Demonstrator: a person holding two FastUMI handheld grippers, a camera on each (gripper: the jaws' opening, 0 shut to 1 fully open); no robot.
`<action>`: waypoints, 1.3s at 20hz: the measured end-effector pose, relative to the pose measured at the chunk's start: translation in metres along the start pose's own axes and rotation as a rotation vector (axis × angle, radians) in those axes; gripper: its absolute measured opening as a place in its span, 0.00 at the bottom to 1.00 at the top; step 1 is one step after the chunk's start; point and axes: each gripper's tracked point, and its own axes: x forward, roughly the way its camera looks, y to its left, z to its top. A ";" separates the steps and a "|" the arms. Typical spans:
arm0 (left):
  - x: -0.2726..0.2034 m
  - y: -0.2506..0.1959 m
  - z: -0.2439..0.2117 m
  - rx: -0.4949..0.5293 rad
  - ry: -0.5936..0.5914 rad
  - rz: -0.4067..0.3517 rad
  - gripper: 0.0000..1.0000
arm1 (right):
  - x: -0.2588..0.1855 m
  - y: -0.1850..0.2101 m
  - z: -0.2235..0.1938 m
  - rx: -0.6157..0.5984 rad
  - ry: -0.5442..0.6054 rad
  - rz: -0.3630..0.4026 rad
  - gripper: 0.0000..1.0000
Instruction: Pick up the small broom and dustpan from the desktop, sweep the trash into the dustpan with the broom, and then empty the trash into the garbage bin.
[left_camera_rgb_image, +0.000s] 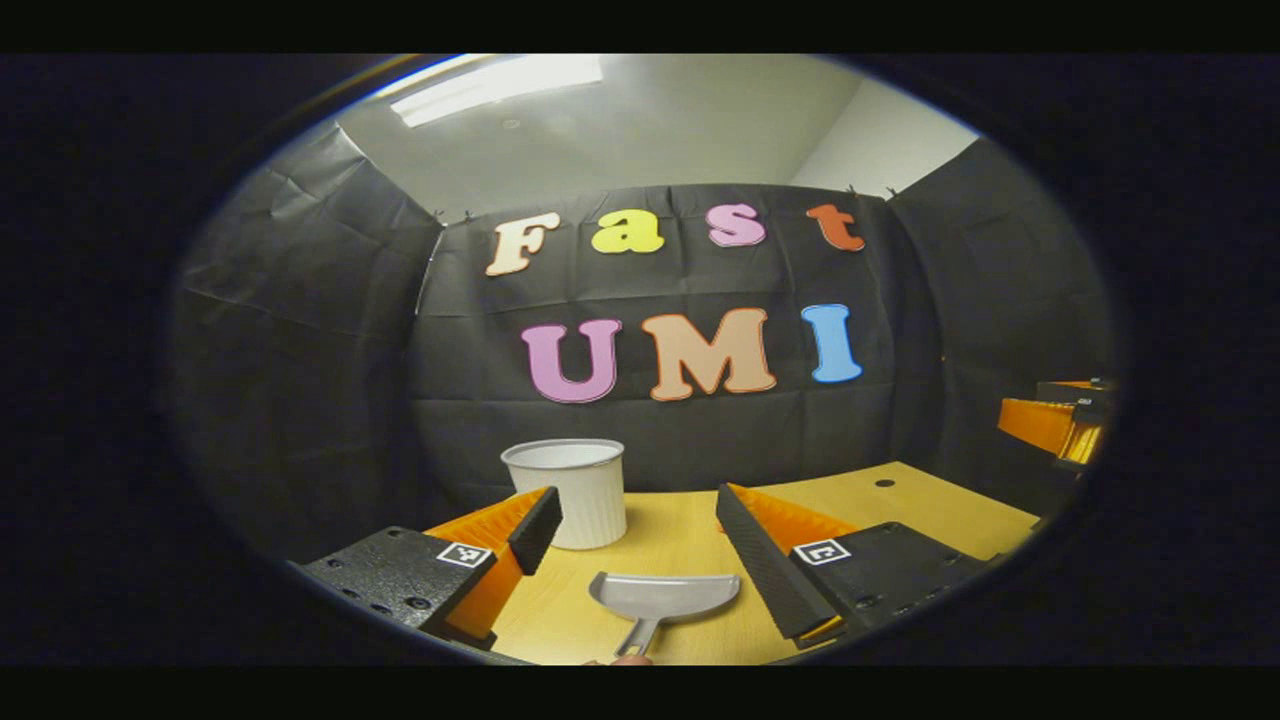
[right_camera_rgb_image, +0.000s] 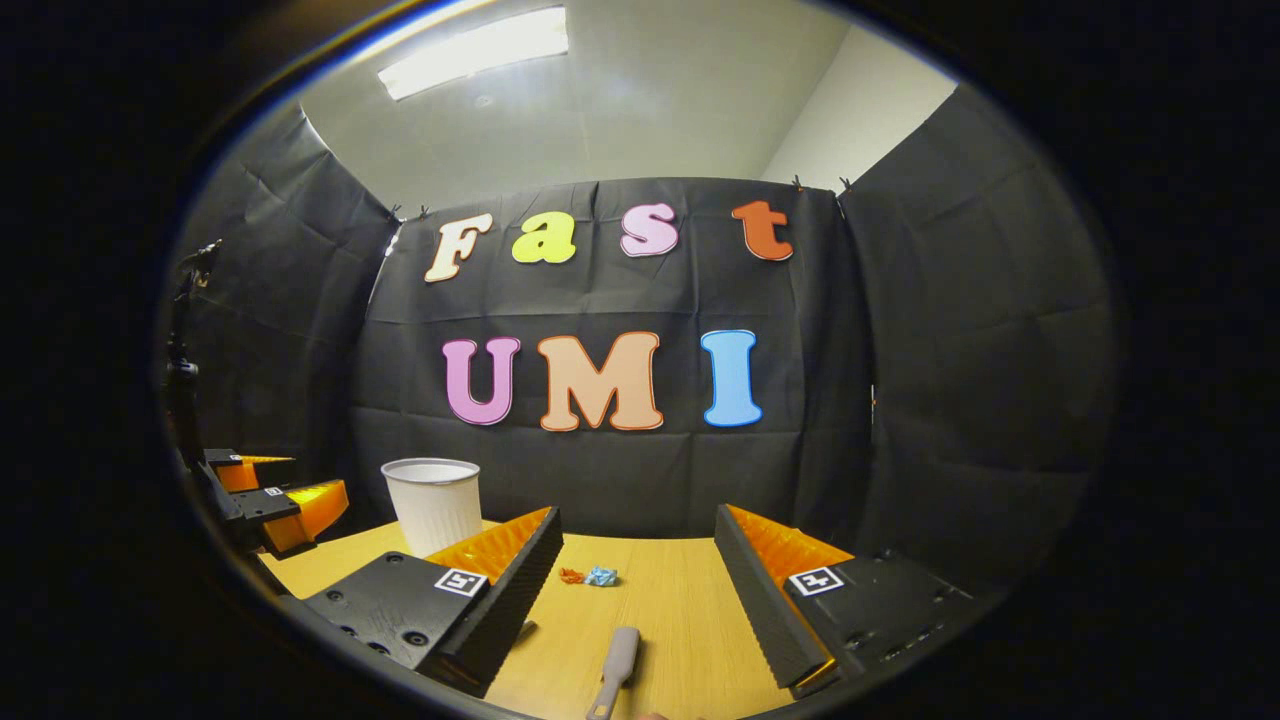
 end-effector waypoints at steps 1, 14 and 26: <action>0.000 -0.003 -0.004 0.016 0.008 0.002 0.95 | 0.001 0.000 -0.001 -0.004 -0.005 0.005 0.93; 0.028 -0.011 -0.220 0.061 0.706 -0.221 0.95 | 0.041 0.038 -0.250 -0.034 0.731 -0.013 0.93; 0.010 -0.007 -0.304 0.126 1.087 -0.282 0.94 | 0.040 0.031 -0.348 -0.056 1.166 0.007 0.94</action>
